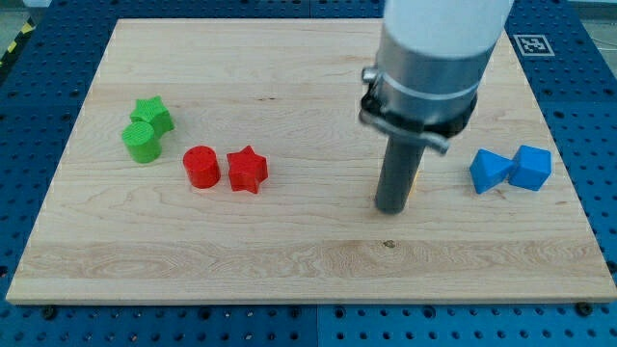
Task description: Move the yellow heart left to the yellow hexagon
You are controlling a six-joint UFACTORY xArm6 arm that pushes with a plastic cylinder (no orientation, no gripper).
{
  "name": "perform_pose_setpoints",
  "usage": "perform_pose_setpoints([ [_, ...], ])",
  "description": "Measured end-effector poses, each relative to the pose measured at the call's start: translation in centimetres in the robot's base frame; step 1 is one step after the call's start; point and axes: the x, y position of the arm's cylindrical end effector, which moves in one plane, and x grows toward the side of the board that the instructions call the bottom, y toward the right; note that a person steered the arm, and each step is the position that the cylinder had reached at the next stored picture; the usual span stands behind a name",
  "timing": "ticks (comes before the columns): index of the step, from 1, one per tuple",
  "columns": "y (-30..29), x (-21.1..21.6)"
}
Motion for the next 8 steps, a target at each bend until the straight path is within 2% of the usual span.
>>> perform_pose_setpoints([
  [1, 0.2, -7.2],
  [2, 0.2, -8.1],
  [3, 0.2, -3.2],
  [4, 2.2, -1.9],
  [5, 5.0, -7.7],
  [6, 5.1, -13.2],
  [7, 5.1, -13.2],
  [8, 4.9, -10.5],
])
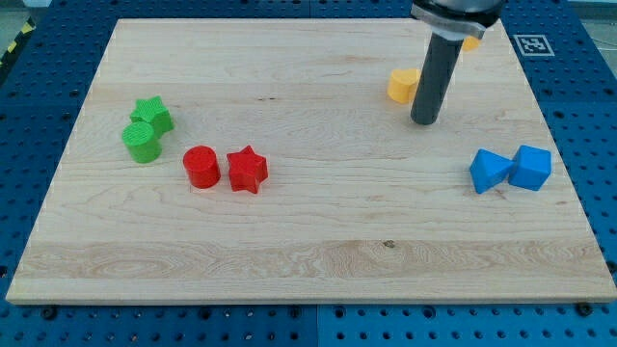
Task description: Move the yellow heart left to the yellow hexagon
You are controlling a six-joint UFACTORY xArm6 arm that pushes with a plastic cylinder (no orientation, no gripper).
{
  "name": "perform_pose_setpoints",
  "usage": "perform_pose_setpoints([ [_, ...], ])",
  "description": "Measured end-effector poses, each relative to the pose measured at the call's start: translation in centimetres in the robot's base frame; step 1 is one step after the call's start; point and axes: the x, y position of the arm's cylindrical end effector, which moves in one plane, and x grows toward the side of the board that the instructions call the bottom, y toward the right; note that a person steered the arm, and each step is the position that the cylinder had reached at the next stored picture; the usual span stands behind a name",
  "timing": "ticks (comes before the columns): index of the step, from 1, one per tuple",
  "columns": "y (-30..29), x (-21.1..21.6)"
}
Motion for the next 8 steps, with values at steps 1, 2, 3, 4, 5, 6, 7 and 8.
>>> perform_pose_setpoints([
  [1, 0.0, -3.1],
  [2, 0.6, -8.7],
  [3, 2.1, -8.9],
  [4, 1.1, -4.8],
  [5, -4.2, -4.3],
  [6, -5.4, -7.7],
  [7, -2.2, -11.3],
  [8, 0.3, -11.9],
])
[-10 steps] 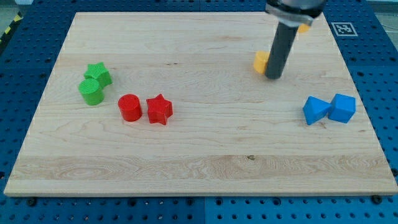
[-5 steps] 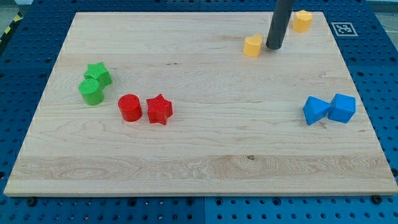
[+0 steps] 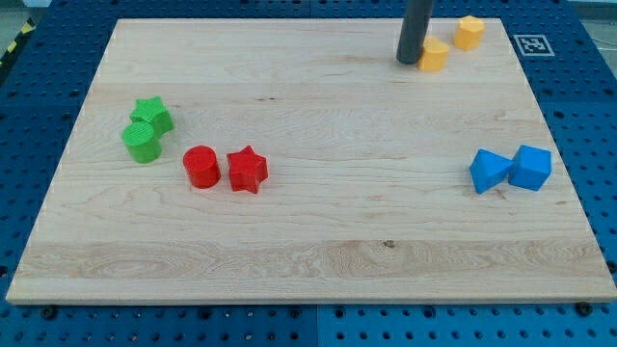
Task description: Move the yellow heart left to the yellow hexagon
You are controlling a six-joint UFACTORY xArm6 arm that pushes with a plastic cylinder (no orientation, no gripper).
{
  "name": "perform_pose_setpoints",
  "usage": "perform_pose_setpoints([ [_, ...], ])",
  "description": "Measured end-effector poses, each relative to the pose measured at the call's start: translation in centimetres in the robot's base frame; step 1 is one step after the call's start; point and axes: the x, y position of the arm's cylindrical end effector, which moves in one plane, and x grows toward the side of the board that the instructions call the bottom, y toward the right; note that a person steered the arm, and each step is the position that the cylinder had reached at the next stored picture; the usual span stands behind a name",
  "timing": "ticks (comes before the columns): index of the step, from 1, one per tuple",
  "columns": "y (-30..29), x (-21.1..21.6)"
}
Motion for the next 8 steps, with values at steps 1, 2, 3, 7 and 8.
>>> perform_pose_setpoints([
  [1, -0.7, 4.7],
  [2, 1.4, 4.5],
  [3, 3.6, 1.2],
  [7, 4.0, -1.8],
  [8, 4.0, -1.8],
])
